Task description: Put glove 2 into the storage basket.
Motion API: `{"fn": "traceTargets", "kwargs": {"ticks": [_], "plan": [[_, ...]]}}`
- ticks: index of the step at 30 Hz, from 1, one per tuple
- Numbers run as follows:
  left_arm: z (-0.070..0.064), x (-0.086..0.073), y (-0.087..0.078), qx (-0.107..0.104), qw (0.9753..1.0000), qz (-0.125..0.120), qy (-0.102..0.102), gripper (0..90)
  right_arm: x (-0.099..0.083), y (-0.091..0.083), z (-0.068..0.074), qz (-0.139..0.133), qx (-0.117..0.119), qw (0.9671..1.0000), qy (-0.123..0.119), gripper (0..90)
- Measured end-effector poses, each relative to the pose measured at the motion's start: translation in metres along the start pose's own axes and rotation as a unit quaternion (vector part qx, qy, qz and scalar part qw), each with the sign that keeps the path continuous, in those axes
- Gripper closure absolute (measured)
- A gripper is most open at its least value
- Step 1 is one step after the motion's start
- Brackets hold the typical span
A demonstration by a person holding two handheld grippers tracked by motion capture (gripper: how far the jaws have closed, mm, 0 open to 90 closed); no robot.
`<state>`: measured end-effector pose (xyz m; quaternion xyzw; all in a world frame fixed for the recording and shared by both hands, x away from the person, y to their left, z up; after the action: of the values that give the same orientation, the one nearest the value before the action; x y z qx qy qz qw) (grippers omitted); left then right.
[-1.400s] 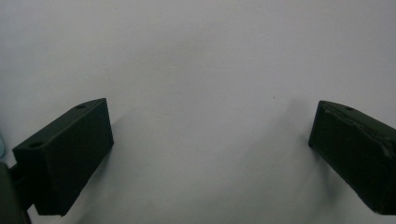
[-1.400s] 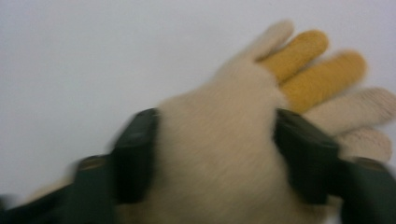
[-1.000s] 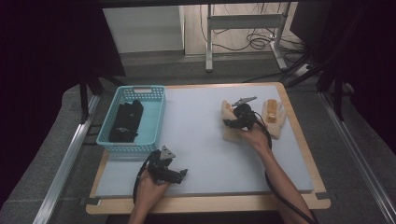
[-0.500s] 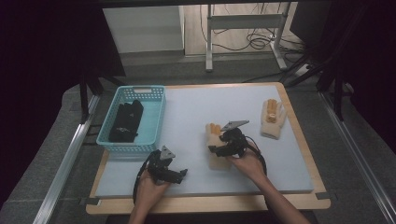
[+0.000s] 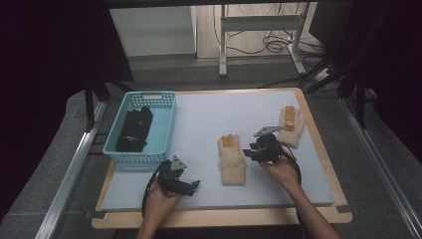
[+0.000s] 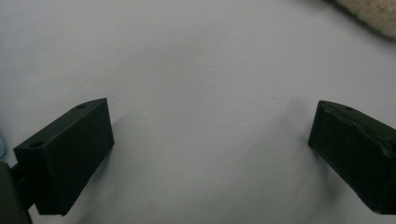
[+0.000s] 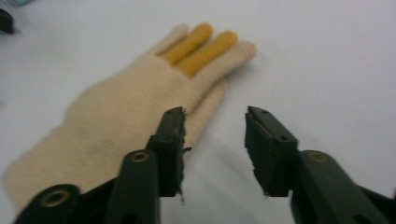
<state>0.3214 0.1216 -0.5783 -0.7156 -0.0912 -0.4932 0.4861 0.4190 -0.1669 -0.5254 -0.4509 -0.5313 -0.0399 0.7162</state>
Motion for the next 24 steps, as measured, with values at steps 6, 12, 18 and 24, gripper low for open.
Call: {"fn": "traceTargets", "kwargs": {"ticks": [6, 12, 18, 24], "plan": [[0.0, 0.0, 0.0, 0.0, 1.0, 0.0, 0.0, 0.4, 0.001, 0.015, -0.005, -0.01, 0.009, 0.9996, 0.024, 59.9], [0.0, 0.0, 0.0, 0.0, 1.0, 0.0, 0.0, 0.5, 0.001, 0.043, -0.001, 0.015, 0.015, 0.9996, 0.017, 72.8], [0.0, 0.0, 0.0, 0.0, 1.0, 0.0, 0.0, 0.5, 0.004, 0.026, 0.009, 0.007, 0.01, 0.9999, 0.011, 85.2], [0.0, 0.0, 0.0, 0.0, 1.0, 0.0, 0.0, 0.5, 0.001, 0.013, 0.001, 0.016, -0.029, 0.9995, 0.003, 66.9]]}}
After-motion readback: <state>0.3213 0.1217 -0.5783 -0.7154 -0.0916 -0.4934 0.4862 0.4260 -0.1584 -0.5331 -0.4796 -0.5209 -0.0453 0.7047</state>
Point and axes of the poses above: each handheld gripper's, and its own axes: y roughly forward along the jaws, x roughly out of its top, z roughly to its left, the point moved 4 cm from there along y, roughly forward along the jaws, and after that the axes turned 9 degrees about -z, right-handed, at the moved point
